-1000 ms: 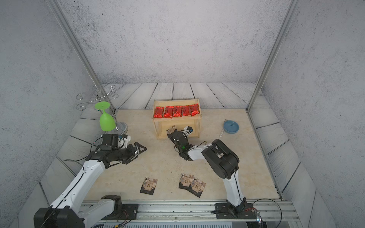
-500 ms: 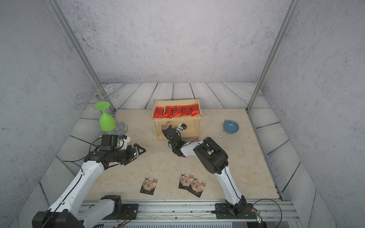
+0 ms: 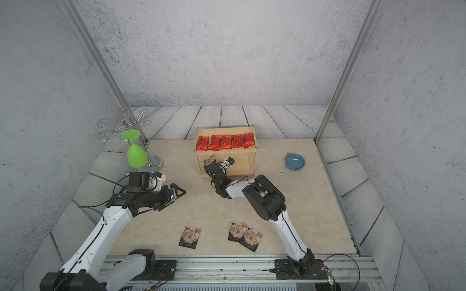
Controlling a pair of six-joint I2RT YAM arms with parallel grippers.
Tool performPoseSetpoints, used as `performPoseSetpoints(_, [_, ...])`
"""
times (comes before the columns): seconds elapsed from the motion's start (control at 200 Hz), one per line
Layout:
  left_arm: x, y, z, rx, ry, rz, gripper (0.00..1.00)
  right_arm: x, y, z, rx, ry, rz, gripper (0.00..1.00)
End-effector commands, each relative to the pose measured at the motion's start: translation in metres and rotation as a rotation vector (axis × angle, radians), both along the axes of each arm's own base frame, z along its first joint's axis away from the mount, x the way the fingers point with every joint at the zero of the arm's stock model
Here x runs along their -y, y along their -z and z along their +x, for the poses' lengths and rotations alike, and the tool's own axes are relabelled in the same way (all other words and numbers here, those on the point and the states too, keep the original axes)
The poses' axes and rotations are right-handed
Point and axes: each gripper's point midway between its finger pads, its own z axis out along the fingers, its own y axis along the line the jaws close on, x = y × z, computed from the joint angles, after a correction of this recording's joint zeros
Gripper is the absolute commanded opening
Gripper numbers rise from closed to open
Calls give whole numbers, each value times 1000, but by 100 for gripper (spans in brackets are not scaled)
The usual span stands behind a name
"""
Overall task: Place the tea bags on the shelf by color
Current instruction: Place the tea bag on the shelf.
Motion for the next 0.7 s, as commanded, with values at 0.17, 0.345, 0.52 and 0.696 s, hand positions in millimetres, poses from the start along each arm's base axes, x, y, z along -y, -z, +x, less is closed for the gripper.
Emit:
performPoseSetpoints(0.17, [-1,-9,1,25,9,5,87,-3,23,-3,-34,18,-47,0])
performPoseSetpoints(0.345, [0,-9,1,26,9,3,87,-6,30,-9,-51,6,-56,4])
performPoseSetpoints(0.52, [0,-9,1,27,9,1,87,-10,33,-14,-69,-2,-52,13])
performPoseSetpoints(0.696, [1,-9,1,28,11,-3,87,-10,32,-18,-77,-4,-54,18])
